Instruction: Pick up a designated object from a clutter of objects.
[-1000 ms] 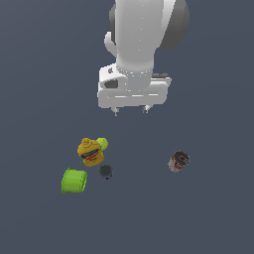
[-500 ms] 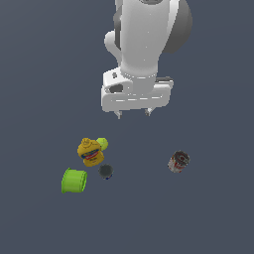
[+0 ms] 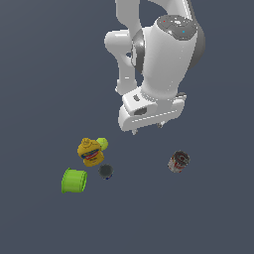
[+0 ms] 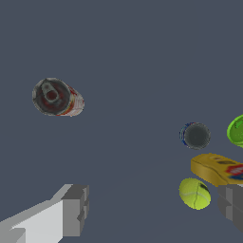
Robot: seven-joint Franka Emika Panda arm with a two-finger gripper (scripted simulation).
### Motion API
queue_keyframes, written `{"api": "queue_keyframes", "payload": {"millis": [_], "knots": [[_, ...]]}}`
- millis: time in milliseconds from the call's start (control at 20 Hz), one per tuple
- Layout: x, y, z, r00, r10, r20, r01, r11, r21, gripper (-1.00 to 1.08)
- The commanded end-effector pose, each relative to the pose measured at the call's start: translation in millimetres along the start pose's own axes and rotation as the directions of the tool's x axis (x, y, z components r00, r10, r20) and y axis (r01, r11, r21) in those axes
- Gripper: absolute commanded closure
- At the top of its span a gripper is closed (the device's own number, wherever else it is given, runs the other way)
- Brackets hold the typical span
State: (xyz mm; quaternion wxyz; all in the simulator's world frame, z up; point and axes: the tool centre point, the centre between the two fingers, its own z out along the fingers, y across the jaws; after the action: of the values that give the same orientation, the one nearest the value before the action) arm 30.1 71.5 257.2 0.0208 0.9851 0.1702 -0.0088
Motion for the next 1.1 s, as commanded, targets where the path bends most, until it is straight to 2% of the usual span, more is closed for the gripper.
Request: {"api": "queue_keyframes", "payload": {"millis": [0,300,600,850,1050], "knots": [[16,-17,15,0.998,-0.069,-0.002,0.069,0.998,-0.001,-0.92],[55,-68,60,0.967,-0.254,-0.013,0.254,0.967,0.003,-0.92],[77,-111,95,0.923,-0.383,-0.026,0.384,0.923,0.013,-0.92],[86,-134,114,0.895,-0.445,-0.035,0.445,0.895,0.019,-0.92],[89,-142,121,0.883,-0.467,-0.039,0.468,0.883,0.022,-0.92]]}}
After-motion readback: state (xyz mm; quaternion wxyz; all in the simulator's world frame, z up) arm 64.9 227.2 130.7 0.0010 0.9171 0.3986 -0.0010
